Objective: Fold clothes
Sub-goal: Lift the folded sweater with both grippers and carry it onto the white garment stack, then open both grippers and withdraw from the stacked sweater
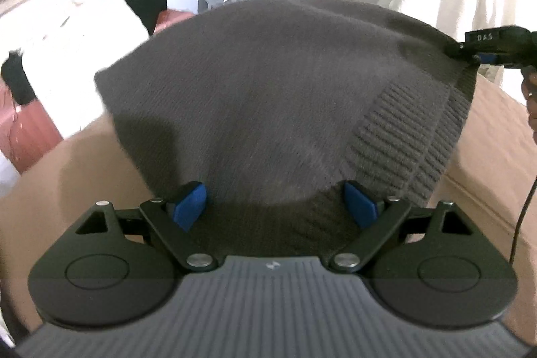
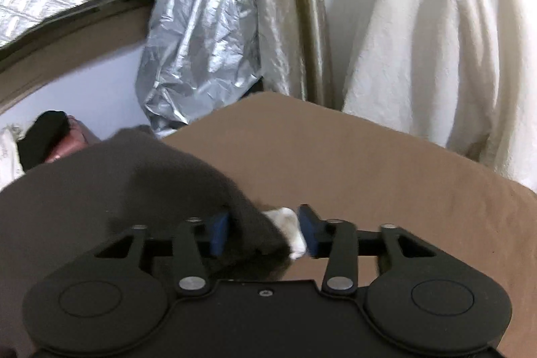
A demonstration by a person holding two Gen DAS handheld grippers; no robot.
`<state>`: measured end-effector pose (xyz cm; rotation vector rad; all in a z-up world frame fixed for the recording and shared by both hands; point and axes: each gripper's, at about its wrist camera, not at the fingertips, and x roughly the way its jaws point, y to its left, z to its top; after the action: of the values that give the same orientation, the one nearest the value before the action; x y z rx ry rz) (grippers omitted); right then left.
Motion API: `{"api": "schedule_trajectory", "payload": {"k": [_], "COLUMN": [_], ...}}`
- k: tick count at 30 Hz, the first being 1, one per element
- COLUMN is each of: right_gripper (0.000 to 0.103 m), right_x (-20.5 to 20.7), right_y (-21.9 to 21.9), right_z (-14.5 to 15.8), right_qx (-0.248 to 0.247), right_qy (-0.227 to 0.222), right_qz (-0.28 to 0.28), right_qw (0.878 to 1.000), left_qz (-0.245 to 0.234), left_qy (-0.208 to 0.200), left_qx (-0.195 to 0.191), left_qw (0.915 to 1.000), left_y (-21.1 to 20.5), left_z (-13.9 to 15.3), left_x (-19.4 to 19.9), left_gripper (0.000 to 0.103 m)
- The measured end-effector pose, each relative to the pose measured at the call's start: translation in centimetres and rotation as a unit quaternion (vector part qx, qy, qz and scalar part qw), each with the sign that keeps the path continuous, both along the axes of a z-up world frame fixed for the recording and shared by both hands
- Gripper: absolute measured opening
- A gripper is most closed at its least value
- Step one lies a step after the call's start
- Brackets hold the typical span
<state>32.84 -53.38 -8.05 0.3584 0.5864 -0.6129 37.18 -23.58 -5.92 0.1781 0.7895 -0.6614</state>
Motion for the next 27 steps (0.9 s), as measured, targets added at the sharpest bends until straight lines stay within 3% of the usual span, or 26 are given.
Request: {"api": "schedule_trajectory", "payload": {"k": [3, 5, 8, 10, 14, 17, 20, 22, 27], "right_gripper": [0.066, 0.069, 0.07, 0.07, 0.07, 0.07, 0.071, 0.071, 0.071], "right_x": [-1.2, -3.8, -6.9, -8.5, -12.7, -15.8, -18.5, -20.8, -26.4], "right_y": [-1.4, -0.6, 0.2, 2.0, 6.0, 8.2, 9.4, 10.8, 13.5], "right_z": [-0.7, -0.7, -0.7, 0.2, 3.6, 6.0, 7.0, 7.3, 8.2], "right_qx": [0.005, -0.024, -0.023, -0.021, -0.028, -0.017, 0.094, 0.115, 0.103], "right_qy": [-0.025, -0.031, 0.002, 0.033, 0.003, -0.002, 0.021, 0.016, -0.004], "right_qz": [0.011, 0.029, 0.062, 0.082, 0.117, 0.118, 0.121, 0.135, 0.102], "right_qw": [1.0, 0.999, 0.998, 0.996, 0.993, 0.993, 0.988, 0.984, 0.989], "left_qz": [0.012, 0.024, 0.042, 0.054, 0.076, 0.055, 0.001, -0.006, 0.03], "left_qy": [-0.012, -0.013, -0.01, -0.027, -0.043, -0.06, -0.106, -0.101, -0.075], "left_qx": [-0.017, -0.018, -0.016, -0.035, -0.034, -0.015, -0.012, -0.009, 0.005], "left_qw": [0.9997, 0.9995, 0.9989, 0.9976, 0.9956, 0.9965, 0.9943, 0.9948, 0.9967], "left_y": [0.8, 1.2, 1.6, 2.1, 1.7, 1.3, 2.0, 2.4, 2.2], "left_z": [0.2, 1.8, 4.6, 6.7, 9.2, 10.9, 13.0, 13.5, 13.2], "left_x": [-0.9, -2.8, -5.8, -7.9, -11.2, -15.2, -20.4, -23.1, -27.3], "left_gripper": [0.09, 0.09, 0.089, 0.094, 0.098, 0.099, 0.1, 0.103, 0.103]}}
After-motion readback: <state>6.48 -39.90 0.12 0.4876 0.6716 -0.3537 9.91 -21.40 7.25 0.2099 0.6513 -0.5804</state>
